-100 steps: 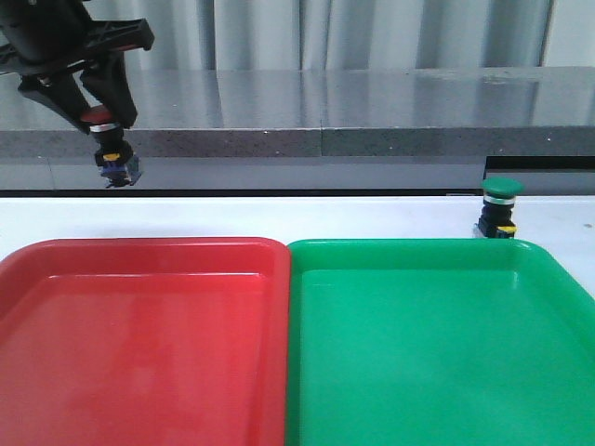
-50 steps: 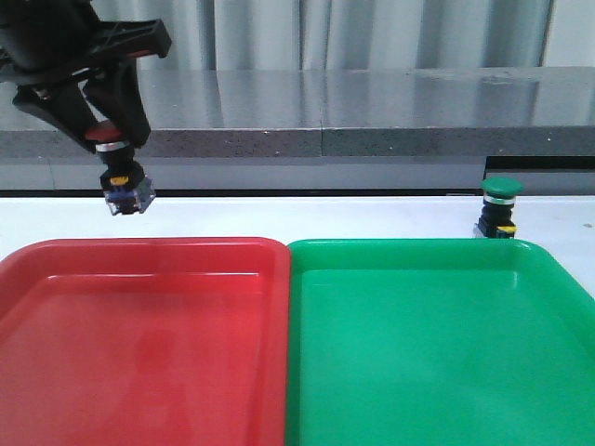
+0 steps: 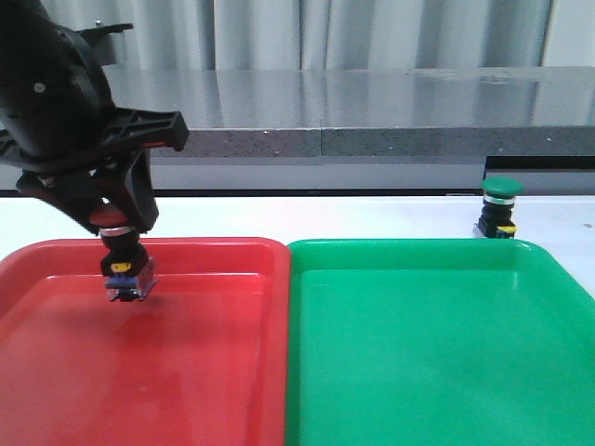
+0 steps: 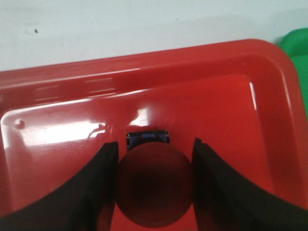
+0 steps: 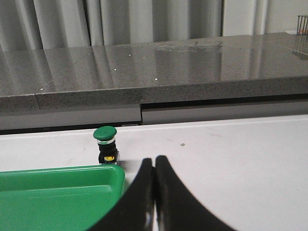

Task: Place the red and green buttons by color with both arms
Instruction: 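Lower the red button into the red tray and open the left gripper, then raise the open left gripper away from the red button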

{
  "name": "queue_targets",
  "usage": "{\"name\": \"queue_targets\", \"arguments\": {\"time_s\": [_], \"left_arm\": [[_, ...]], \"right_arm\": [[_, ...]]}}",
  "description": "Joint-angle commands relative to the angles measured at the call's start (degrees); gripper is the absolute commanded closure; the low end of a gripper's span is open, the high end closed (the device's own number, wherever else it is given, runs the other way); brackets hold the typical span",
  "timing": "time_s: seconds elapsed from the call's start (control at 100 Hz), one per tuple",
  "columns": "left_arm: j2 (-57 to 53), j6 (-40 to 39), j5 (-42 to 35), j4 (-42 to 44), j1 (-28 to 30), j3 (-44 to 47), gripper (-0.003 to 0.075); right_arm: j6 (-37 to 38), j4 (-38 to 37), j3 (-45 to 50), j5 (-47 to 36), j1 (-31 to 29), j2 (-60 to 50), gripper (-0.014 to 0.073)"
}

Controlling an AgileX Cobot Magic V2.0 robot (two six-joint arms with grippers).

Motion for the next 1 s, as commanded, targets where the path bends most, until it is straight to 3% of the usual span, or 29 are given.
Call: {"name": "queue_targets", "arguments": {"time_s": [0.0,0.21,0.28,0.64,0.99], "left_arm": [[-2.89,-0.75,-3.23,-0.21,-0.46,-0.02,0.0741],[-2.03,-0.75,-3.04,-0.21,-0.7,0.64,0.0736],[-2.03,-0.75,-3.04,-0.21,-0.7,0.64,0.07],[-2.03,-0.75,-2.15,-0.91,-0.7,0.64,0.0238],[-2.25,-0.84,-1.43,-1.27,-0.7,0.64,0.0219]], "right_arm": [[-0.26,-0.56,-1.17,-4.32,-0.16,-0.43,0.0657],[-0.26,-0.56,-1.17,-4.32,-0.16,-0.43,0.0657],[-0.26,-0.56,-1.17,-4.32,-0.16,-0.43,0.0657],[-0.26,-0.56,-1.17,-4.32,-0.16,-0.43,0.0657],[-0.26,-0.56,-1.17,-4.32,-0.16,-0.43,0.0657]]}}
